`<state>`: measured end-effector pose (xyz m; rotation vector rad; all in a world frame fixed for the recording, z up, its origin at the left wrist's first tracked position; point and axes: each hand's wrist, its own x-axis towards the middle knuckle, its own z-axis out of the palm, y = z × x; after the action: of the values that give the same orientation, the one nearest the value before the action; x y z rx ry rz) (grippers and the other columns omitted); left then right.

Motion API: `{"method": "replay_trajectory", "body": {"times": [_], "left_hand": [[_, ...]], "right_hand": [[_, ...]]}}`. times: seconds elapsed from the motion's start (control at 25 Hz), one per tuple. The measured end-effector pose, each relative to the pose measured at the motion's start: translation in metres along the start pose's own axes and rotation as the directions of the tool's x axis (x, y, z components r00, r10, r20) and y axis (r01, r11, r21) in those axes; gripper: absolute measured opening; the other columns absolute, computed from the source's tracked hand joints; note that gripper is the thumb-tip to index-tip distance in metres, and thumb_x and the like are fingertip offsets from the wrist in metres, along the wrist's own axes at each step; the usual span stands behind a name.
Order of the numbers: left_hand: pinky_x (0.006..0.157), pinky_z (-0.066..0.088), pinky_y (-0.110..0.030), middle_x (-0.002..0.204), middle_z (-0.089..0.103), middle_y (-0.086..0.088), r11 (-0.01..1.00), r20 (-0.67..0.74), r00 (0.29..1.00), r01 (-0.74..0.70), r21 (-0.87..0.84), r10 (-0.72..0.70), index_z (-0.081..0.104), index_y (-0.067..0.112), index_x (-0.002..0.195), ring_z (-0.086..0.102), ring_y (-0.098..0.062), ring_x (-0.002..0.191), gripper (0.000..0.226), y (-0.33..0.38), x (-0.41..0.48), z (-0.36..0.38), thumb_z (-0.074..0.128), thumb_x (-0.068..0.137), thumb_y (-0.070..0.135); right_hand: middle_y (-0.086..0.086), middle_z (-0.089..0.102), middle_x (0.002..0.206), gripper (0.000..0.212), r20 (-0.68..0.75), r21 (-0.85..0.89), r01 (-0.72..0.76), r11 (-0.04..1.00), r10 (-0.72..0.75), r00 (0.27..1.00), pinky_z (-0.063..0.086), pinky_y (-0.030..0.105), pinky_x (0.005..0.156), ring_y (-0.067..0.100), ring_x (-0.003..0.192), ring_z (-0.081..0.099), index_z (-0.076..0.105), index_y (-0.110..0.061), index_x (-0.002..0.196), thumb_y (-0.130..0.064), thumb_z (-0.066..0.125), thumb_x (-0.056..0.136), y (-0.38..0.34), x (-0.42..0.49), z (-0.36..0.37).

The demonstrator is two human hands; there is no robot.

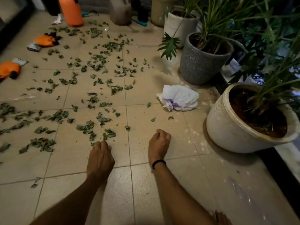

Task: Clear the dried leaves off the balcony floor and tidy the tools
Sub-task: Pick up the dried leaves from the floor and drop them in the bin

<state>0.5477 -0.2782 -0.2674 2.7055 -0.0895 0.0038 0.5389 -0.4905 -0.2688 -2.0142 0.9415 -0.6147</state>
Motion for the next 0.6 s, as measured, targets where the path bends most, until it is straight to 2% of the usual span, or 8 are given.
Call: {"method": "replay_trajectory", "body": {"times": [0.08, 0.16, 0.24, 0.28, 0.36, 0.44, 0.52, 0.6], "left_hand": [[0.067, 0.044, -0.026, 0.103, 0.045, -0.001, 0.998, 0.057, 0.998, -0.025, -0.054, 0.028, 0.048, 0.017, 0.104, 0.043, -0.009, 0.075, 0.010, 0.020, -0.011, 0.003, 0.042, 0.105, 0.026], [0.067, 0.045, -0.021, 0.108, 0.040, 0.003, 0.986, 0.081, 0.988, -0.125, -0.113, 0.134, 0.048, 0.017, 0.108, 0.044, -0.007, 0.078, 0.005, 0.046, -0.011, 0.009, 0.046, 0.104, 0.020], [0.067, 0.043, -0.019, 0.107, 0.041, 0.003, 0.965, 0.115, 0.964, -0.225, -0.138, 0.241, 0.044, 0.019, 0.106, 0.043, -0.008, 0.080, 0.011, 0.081, -0.003, 0.020, 0.050, 0.100, 0.013], [0.067, 0.041, -0.020, 0.105, 0.044, 0.002, 0.955, 0.127, 0.956, -0.241, -0.171, 0.264, 0.041, 0.021, 0.103, 0.043, -0.010, 0.081, 0.016, 0.100, 0.002, 0.024, 0.050, 0.098, 0.008], [0.066, 0.043, -0.027, 0.097, 0.047, 0.000, 0.938, 0.119, 0.959, -0.217, -0.272, 0.256, 0.039, 0.023, 0.097, 0.046, -0.016, 0.082, 0.023, 0.139, 0.020, 0.026, 0.048, 0.092, 0.001], [0.069, 0.046, -0.033, 0.098, 0.050, -0.001, 0.923, 0.082, 0.976, -0.161, -0.350, 0.202, 0.044, 0.020, 0.105, 0.049, -0.020, 0.085, 0.026, 0.169, 0.047, 0.028, 0.048, 0.090, -0.001], [0.076, 0.046, -0.036, 0.105, 0.052, -0.008, 0.944, 0.077, 0.982, -0.146, -0.296, 0.175, 0.050, 0.011, 0.120, 0.050, -0.024, 0.092, 0.033, 0.187, 0.079, 0.032, 0.050, 0.089, 0.001], [0.077, 0.044, -0.037, 0.103, 0.059, -0.018, 0.963, 0.071, 0.993, -0.076, -0.258, 0.097, 0.059, 0.000, 0.113, 0.056, -0.032, 0.095, 0.023, 0.193, 0.114, 0.034, 0.048, 0.094, 0.006]], "right_hand": [[0.006, 0.052, 0.109, 0.014, -0.043, 0.033, -0.110, 0.993, 0.111, 0.993, 0.048, 0.028, 0.083, 0.027, 0.095, 0.060, 0.072, -0.010, 0.100, -0.018, 0.063, 0.092, 0.013, 0.036, -0.011], [0.008, 0.051, 0.109, 0.020, -0.063, 0.026, -0.149, 0.989, 0.150, 0.987, 0.049, 0.029, 0.084, 0.029, 0.095, 0.059, 0.071, -0.009, 0.100, -0.025, 0.071, 0.088, 0.024, 0.070, -0.014], [0.009, 0.050, 0.111, 0.037, -0.061, -0.019, -0.124, 0.992, 0.122, 0.991, 0.053, 0.036, 0.088, 0.028, 0.095, 0.058, 0.067, -0.008, 0.108, -0.034, 0.075, 0.083, 0.035, 0.097, -0.013], [0.009, 0.048, 0.112, 0.045, -0.041, -0.057, -0.091, 0.994, 0.089, 0.995, 0.053, 0.038, 0.088, 0.028, 0.097, 0.056, 0.064, -0.009, 0.113, -0.039, 0.076, 0.081, 0.039, 0.107, -0.013], [0.008, 0.047, 0.111, 0.051, 0.013, -0.125, -0.010, 0.992, 0.012, 1.000, 0.049, 0.034, 0.090, 0.024, 0.099, 0.050, 0.061, -0.012, 0.119, -0.041, 0.077, 0.080, 0.040, 0.122, -0.014], [0.008, 0.048, 0.107, 0.034, 0.072, -0.174, 0.104, 0.979, -0.092, 0.993, 0.047, 0.037, 0.091, 0.023, 0.098, 0.045, 0.065, -0.013, 0.109, -0.033, 0.074, 0.084, 0.038, 0.129, -0.012], [0.011, 0.051, 0.105, 0.012, 0.108, -0.226, 0.199, 0.953, -0.179, 0.978, 0.047, 0.045, 0.091, 0.027, 0.098, 0.048, 0.065, -0.009, 0.100, -0.017, 0.064, 0.092, 0.035, 0.126, -0.006], [0.013, 0.055, 0.104, 0.011, 0.100, -0.240, 0.216, 0.947, -0.197, 0.975, 0.046, 0.045, 0.089, 0.029, 0.096, 0.051, 0.060, -0.008, 0.100, -0.002, 0.054, 0.092, 0.028, 0.116, 0.000]]}}
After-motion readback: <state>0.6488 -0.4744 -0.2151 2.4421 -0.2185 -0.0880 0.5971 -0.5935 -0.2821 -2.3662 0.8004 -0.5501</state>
